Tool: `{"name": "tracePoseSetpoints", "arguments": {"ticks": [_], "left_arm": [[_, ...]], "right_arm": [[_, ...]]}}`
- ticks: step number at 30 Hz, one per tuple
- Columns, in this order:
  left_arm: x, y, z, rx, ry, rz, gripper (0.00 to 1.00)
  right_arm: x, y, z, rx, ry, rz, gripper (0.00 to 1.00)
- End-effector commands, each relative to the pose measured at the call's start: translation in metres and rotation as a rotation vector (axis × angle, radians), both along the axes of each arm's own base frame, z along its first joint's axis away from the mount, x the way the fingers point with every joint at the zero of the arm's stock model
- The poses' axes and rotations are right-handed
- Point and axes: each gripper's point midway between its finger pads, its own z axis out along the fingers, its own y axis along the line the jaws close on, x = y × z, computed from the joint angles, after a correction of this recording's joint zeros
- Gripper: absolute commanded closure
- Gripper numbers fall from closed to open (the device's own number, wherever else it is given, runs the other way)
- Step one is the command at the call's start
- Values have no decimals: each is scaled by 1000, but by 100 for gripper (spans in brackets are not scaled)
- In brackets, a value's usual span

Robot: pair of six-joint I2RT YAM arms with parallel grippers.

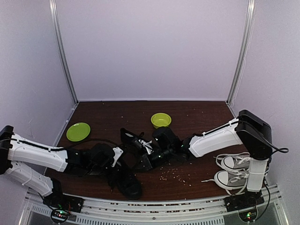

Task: Tie the shoes
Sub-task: Adjust the loop with the shoelace on the shoe.

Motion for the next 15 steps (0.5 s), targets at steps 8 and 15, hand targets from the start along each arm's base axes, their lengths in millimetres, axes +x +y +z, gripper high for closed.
{"name": "tracePoseSetpoints", "arguments": {"ticks": [8,15], "left_arm": [[-5,51,-38,138,93,113,100],[-6,52,-41,141,107,117,100]], "right_arm": [[-20,-21,-19,-43,54,20,100],[-27,-33,-33,-86,68,24,100]]}}
